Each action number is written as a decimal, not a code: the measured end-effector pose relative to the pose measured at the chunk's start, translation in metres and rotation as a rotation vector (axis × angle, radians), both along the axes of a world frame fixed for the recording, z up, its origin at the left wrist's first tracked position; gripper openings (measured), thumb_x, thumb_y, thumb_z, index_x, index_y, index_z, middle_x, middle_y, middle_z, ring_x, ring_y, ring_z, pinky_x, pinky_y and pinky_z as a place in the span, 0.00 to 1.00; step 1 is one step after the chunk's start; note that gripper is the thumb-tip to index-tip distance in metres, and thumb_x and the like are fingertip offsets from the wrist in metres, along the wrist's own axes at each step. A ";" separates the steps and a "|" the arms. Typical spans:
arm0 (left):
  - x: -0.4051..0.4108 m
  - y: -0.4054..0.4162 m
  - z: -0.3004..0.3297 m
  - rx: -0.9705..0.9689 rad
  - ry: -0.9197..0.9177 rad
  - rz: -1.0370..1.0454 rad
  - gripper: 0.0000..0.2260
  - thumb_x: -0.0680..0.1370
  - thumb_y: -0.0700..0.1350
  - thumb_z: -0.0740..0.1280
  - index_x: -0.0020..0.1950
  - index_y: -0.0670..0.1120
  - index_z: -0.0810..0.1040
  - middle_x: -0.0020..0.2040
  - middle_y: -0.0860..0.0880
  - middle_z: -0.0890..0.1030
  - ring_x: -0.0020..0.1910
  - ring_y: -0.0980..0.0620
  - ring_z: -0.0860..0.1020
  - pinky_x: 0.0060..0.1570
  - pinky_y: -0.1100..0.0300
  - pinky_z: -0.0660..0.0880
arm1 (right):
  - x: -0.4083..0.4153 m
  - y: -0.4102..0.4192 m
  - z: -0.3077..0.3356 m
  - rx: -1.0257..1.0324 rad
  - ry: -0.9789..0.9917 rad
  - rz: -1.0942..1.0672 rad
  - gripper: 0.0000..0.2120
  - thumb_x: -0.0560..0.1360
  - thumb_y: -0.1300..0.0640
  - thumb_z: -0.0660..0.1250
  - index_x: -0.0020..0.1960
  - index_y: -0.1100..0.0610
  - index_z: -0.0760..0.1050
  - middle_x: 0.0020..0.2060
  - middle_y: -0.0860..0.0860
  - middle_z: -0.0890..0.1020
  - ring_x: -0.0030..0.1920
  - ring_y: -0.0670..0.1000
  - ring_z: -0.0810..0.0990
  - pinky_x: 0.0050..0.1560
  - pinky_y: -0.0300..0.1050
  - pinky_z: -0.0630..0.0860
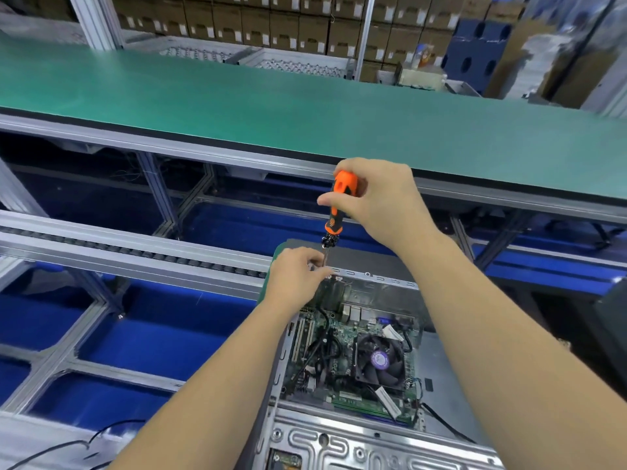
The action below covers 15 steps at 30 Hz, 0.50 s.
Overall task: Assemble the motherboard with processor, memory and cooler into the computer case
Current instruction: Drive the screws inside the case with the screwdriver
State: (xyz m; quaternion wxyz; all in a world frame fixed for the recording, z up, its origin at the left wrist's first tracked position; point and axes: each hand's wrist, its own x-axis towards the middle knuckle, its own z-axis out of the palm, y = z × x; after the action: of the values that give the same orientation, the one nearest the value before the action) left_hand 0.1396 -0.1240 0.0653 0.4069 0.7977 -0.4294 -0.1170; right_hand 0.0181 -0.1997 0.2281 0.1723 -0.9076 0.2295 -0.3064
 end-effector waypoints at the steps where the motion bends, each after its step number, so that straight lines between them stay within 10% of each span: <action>1: 0.001 0.000 -0.002 -0.012 0.003 0.000 0.07 0.75 0.52 0.74 0.49 0.50 0.85 0.38 0.55 0.81 0.37 0.58 0.75 0.43 0.59 0.73 | 0.000 -0.001 0.000 0.008 0.011 -0.003 0.18 0.72 0.42 0.75 0.52 0.55 0.80 0.38 0.49 0.79 0.40 0.51 0.74 0.47 0.49 0.76; 7: 0.000 0.002 -0.007 -0.060 -0.052 -0.092 0.06 0.78 0.47 0.71 0.42 0.49 0.84 0.38 0.53 0.80 0.40 0.50 0.76 0.46 0.50 0.75 | -0.002 -0.002 0.012 -0.002 0.164 0.102 0.22 0.77 0.54 0.73 0.70 0.52 0.75 0.62 0.51 0.80 0.59 0.53 0.78 0.63 0.51 0.75; 15: -0.004 0.002 -0.005 0.027 -0.207 -0.128 0.07 0.79 0.52 0.68 0.46 0.51 0.82 0.44 0.55 0.81 0.50 0.49 0.73 0.54 0.49 0.72 | 0.001 -0.002 0.028 -0.111 0.349 -0.047 0.25 0.73 0.35 0.70 0.48 0.59 0.80 0.40 0.55 0.82 0.43 0.56 0.79 0.47 0.53 0.79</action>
State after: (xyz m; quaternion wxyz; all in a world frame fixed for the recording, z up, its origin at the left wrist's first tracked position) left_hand 0.1360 -0.1219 0.0601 0.3415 0.7819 -0.5175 -0.0654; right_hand 0.0188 -0.2017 0.2559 0.0725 -0.9494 0.2599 -0.1605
